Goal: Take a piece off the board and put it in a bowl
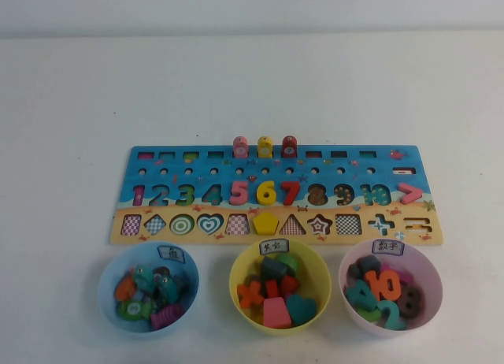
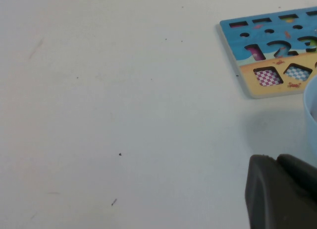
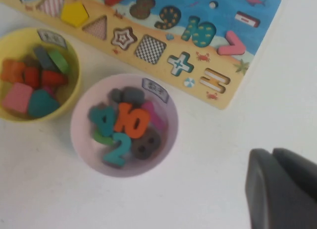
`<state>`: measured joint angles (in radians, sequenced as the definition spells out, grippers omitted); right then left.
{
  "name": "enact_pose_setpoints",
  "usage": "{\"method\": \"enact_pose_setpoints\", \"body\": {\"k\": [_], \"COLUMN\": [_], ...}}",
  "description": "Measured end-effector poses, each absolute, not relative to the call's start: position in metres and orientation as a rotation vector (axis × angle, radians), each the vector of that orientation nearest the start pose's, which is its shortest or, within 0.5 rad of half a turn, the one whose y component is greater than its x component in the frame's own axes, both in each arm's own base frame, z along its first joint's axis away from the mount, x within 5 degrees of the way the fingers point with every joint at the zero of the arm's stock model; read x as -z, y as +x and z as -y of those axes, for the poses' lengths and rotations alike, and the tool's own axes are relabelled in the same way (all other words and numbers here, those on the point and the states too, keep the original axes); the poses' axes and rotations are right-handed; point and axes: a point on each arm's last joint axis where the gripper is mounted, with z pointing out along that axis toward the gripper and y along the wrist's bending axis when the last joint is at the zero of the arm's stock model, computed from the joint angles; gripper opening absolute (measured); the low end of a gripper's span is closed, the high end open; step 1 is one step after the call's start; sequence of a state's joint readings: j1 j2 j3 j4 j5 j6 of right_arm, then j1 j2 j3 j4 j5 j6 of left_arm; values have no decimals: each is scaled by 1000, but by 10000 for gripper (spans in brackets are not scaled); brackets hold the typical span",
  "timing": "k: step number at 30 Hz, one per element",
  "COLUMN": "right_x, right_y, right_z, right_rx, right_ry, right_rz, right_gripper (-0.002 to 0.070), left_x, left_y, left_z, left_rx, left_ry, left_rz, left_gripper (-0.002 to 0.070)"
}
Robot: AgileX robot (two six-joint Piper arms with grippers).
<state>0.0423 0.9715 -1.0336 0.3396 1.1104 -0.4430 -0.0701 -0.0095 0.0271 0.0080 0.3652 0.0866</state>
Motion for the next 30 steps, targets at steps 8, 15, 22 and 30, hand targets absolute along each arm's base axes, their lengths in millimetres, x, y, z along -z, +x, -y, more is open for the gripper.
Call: {"method": "enact_pose_setpoints", "body": {"k": [8,15,22,30], "right_x": [-369,-338,-282,-257], "right_y": [276,340,375,391], "right_z": [-34,-63,-108,-128], "right_rx": [-190,-82,2,-16], "right_ry": [-796,-722,-602,-519], "right_rz": [-2542,-2697,-2869,-2928], "right_gripper": [-17,-17,-17,18], "left_x": [-172,-172,-172,-172], "left_y": [53,53,53,53], "left_z": [3,3,3,3], "left_rx": [-19,-19,-18,-18], "left_ry": [151,151,149,149], "left_rz": [-1860,-1860,-1860,-1860], "left_gripper": [-4,-5,-5,-4]}}
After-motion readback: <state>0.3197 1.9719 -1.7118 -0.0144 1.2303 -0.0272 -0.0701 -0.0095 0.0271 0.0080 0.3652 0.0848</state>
